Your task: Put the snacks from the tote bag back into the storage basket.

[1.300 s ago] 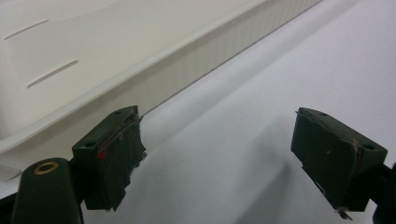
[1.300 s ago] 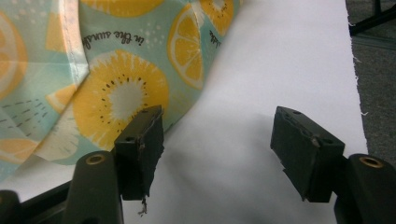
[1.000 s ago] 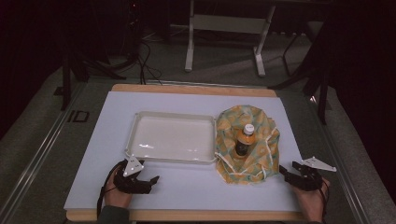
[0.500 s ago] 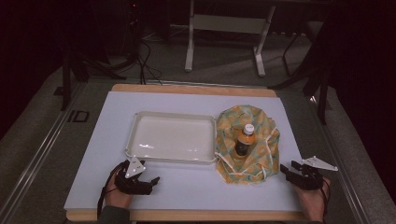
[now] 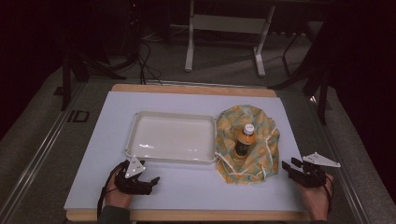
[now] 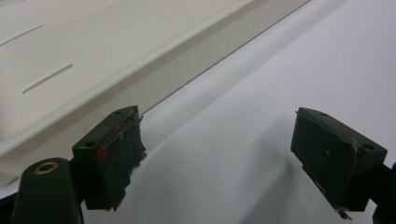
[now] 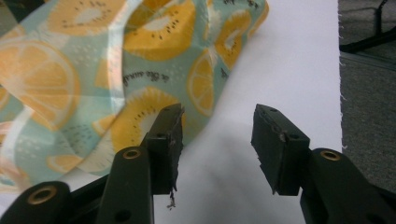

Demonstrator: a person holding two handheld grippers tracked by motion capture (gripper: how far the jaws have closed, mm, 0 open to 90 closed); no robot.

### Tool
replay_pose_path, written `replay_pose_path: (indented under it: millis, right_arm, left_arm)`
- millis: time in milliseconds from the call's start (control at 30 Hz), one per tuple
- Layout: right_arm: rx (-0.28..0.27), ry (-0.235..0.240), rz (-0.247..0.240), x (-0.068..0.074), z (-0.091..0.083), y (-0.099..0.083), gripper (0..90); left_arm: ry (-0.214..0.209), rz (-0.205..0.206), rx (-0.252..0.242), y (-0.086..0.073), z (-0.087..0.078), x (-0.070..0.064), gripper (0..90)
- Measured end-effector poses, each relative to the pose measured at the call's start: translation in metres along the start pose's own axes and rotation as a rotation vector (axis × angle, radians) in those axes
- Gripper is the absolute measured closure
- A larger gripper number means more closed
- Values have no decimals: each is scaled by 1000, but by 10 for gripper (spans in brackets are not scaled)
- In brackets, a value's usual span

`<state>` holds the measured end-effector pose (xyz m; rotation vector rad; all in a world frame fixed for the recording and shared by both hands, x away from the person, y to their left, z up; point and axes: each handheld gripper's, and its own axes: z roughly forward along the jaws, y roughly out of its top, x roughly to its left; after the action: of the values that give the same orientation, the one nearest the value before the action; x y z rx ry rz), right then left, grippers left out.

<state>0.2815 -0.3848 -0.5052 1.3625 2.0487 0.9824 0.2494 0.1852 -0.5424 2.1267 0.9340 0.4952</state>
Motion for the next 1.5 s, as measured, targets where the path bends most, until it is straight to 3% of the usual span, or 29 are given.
replay_pose_path:
  millis: [300, 533, 867, 1500]
  right_arm:
    - [31, 9, -61, 5, -7, 14, 620]
    - [68, 13, -111, 9, -10, 23, 626]
    - [67, 21, -176, 14, -16, 39, 719]
    - [120, 43, -311, 28, -19, 74, 771]
  left_arm:
    - [2, 2, 1, 0, 0, 0, 170]
    - [0, -1, 1, 0, 0, 0, 169]
    - [-2, -3, 2, 0, 0, 0, 170]
    - [-2, -3, -1, 0, 0, 0, 170]
